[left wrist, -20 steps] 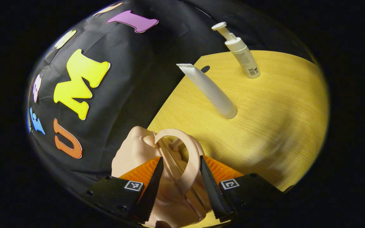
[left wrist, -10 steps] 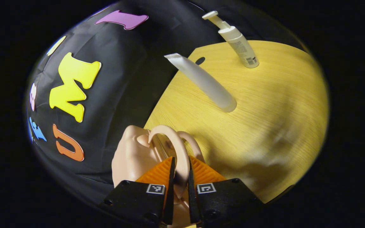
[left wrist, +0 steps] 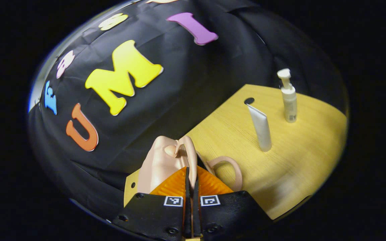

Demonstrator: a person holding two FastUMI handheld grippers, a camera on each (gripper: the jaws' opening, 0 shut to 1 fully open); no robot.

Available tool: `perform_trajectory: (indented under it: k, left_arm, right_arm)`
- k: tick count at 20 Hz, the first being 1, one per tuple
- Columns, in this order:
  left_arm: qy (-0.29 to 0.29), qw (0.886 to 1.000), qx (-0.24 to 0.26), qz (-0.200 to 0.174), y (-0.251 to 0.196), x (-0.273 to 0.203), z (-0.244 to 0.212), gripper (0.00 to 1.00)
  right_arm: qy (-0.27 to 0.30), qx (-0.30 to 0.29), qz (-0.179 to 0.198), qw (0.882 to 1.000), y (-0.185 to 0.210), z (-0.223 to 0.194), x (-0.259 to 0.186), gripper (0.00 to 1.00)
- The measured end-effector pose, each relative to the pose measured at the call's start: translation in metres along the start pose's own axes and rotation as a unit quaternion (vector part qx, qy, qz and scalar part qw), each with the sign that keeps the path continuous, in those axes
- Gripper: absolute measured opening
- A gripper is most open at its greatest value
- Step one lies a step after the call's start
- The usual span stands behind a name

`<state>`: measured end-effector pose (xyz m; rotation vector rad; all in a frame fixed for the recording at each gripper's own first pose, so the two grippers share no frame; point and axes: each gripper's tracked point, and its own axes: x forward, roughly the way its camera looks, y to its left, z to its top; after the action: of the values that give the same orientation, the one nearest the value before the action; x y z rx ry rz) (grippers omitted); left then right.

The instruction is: First open the suitcase, pack the skin care products into it, and then close the suitcase.

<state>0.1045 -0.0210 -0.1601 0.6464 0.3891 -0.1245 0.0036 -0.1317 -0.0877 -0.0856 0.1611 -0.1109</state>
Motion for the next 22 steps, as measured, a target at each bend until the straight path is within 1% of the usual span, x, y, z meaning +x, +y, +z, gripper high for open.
perform_trajectory:
  k: [3, 5, 7, 8, 9, 10, 12, 14, 16, 18, 19, 20, 22]
  left_arm:
    - [-0.048, 0.997, -0.055, 0.035, 0.067, -0.020, 0.010, 0.05]
    - [-0.076, 0.989, -0.112, 0.054, 0.118, -0.024, 0.000, 0.05]
    - [-0.099, 0.978, -0.178, 0.040, 0.154, -0.024, -0.011, 0.05]
    - [-0.112, 0.973, -0.200, 0.039, 0.173, -0.028, -0.013, 0.05]
    - [-0.118, 0.970, -0.209, 0.048, 0.194, -0.032, -0.022, 0.05]
    - [-0.120, 0.968, -0.214, 0.059, 0.215, -0.034, -0.037, 0.05]
    - [-0.113, 0.960, -0.240, 0.087, 0.257, -0.031, -0.074, 0.04]
    - [-0.107, 0.952, -0.270, 0.096, 0.287, -0.028, -0.114, 0.05]
    - [-0.090, 0.946, -0.296, 0.101, 0.307, -0.017, -0.164, 0.04]
    - [-0.055, 0.937, -0.329, 0.102, 0.316, 0.002, -0.218, 0.05]
    - [-0.036, 0.932, -0.347, 0.098, 0.315, 0.011, -0.245, 0.05]
    - [-0.016, 0.926, -0.366, 0.092, 0.314, 0.020, -0.272, 0.05]
    - [0.026, 0.913, -0.400, 0.073, 0.303, 0.037, -0.314, 0.05]
  right_arm:
    - [-0.016, -0.006, 0.018, 1.000, 0.027, 0.018, 0.003, 0.80]
    - [-0.020, -0.012, 0.031, 0.999, 0.048, 0.025, 0.004, 0.80]
    - [-0.021, -0.018, 0.046, 0.999, 0.070, 0.030, 0.003, 0.80]
    - [-0.023, -0.020, 0.053, 0.998, 0.081, 0.035, 0.002, 0.79]
    - [-0.025, -0.025, 0.060, 0.998, 0.092, 0.038, 0.001, 0.80]
    - [-0.026, -0.032, 0.065, 0.997, 0.102, 0.041, 0.001, 0.80]
    - [-0.025, -0.033, 0.073, 0.996, 0.119, 0.047, 0.000, 0.80]
    - [-0.024, -0.032, 0.074, 0.996, 0.136, 0.051, 0.000, 0.79]
    - [-0.021, -0.045, 0.080, 0.996, 0.156, 0.052, -0.001, 0.80]
    - [-0.014, -0.061, 0.088, 0.994, 0.172, 0.047, -0.003, 0.80]
    - [-0.008, -0.068, 0.088, 0.994, 0.176, 0.042, -0.005, 0.78]
    - [-0.001, -0.074, 0.087, 0.993, 0.179, 0.038, -0.007, 0.80]
    - [0.014, -0.087, 0.085, 0.992, 0.183, 0.032, -0.010, 0.80]
